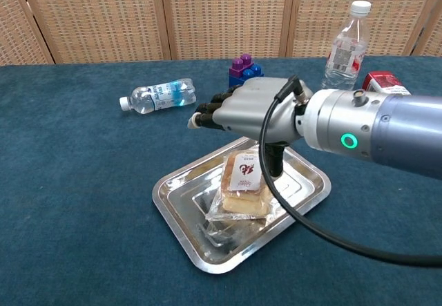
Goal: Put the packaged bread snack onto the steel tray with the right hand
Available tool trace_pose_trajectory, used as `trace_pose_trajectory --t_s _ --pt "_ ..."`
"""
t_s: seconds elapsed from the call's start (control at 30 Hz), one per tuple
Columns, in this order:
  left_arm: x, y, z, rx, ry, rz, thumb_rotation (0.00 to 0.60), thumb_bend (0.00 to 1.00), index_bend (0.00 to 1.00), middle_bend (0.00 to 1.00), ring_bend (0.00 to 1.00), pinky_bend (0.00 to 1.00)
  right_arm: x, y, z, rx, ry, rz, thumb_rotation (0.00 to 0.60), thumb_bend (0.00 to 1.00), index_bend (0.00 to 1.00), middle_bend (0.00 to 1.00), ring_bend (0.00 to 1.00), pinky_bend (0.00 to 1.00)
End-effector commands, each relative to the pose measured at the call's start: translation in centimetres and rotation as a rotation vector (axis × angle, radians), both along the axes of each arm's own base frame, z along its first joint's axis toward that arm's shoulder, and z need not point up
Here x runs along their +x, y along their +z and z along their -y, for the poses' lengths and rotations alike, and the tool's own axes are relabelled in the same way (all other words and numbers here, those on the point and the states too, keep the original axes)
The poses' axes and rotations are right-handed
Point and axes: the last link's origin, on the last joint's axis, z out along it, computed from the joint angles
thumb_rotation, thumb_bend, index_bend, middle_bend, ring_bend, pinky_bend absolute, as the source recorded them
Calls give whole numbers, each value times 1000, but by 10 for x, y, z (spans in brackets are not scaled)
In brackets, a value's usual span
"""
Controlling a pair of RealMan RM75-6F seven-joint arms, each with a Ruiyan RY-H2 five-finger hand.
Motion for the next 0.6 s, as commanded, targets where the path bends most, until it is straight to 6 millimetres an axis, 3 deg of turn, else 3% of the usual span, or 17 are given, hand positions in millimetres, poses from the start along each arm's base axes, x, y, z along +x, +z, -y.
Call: trace_pose_trajectory --t_s 0.03,0.17,0.23,0.4,0.6 --pt "1 1 1 2 -4 2 600 0 0 0 0 0 -5 31 -4 -43 -28 31 600 0 0 0 0 78" --pt "1 2 3 12 -12 -1 600 0 0 0 0 0 -23 68 -8 -107 -51 94 600 0 0 0 0 64" --pt "2 0 7 9 -20 -1 600 0 0 0 0 0 -54 101 -11 -195 -76 128 600 0 0 0 0 44" --pt "3 0 12 1 -32 5 600 0 0 0 0 0 -129 145 -23 -285 -99 221 600 0 0 0 0 7" --pt "3 1 19 11 -45 3 600 0 0 0 0 0 -206 160 -46 -343 -158 322 600 0 0 0 0 0"
